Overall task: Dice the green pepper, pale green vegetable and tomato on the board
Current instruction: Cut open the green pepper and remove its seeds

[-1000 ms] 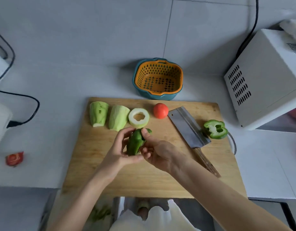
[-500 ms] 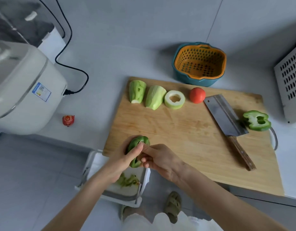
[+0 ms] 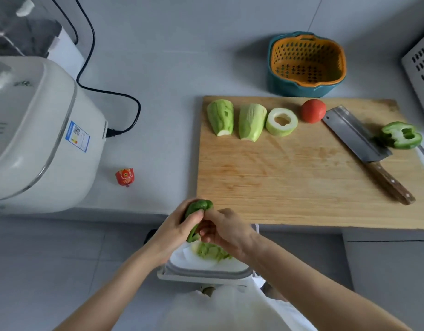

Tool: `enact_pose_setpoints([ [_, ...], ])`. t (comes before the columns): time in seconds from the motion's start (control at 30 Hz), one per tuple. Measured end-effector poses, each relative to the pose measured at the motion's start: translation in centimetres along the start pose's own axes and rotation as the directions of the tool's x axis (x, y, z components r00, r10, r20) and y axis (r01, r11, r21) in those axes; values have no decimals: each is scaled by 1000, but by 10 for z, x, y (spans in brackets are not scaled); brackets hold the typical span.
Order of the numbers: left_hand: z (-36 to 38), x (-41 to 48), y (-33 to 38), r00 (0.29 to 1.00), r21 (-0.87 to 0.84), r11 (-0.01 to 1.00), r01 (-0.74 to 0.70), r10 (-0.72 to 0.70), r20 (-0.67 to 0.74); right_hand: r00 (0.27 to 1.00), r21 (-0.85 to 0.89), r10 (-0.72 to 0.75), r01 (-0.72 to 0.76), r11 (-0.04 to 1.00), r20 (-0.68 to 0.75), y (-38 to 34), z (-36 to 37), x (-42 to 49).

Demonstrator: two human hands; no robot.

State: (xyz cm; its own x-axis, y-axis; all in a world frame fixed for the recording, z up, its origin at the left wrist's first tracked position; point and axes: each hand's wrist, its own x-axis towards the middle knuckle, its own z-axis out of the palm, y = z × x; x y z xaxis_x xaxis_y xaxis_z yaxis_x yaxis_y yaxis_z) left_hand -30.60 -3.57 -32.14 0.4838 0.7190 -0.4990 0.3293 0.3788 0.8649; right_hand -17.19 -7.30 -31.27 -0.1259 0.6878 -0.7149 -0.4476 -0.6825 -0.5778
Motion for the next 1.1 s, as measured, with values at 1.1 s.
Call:
enact_pose_setpoints([
  [1.1,0,1,-6,987,-62,992,110,-102,121,985,285,166,-146,947,-46,14,0,-2],
])
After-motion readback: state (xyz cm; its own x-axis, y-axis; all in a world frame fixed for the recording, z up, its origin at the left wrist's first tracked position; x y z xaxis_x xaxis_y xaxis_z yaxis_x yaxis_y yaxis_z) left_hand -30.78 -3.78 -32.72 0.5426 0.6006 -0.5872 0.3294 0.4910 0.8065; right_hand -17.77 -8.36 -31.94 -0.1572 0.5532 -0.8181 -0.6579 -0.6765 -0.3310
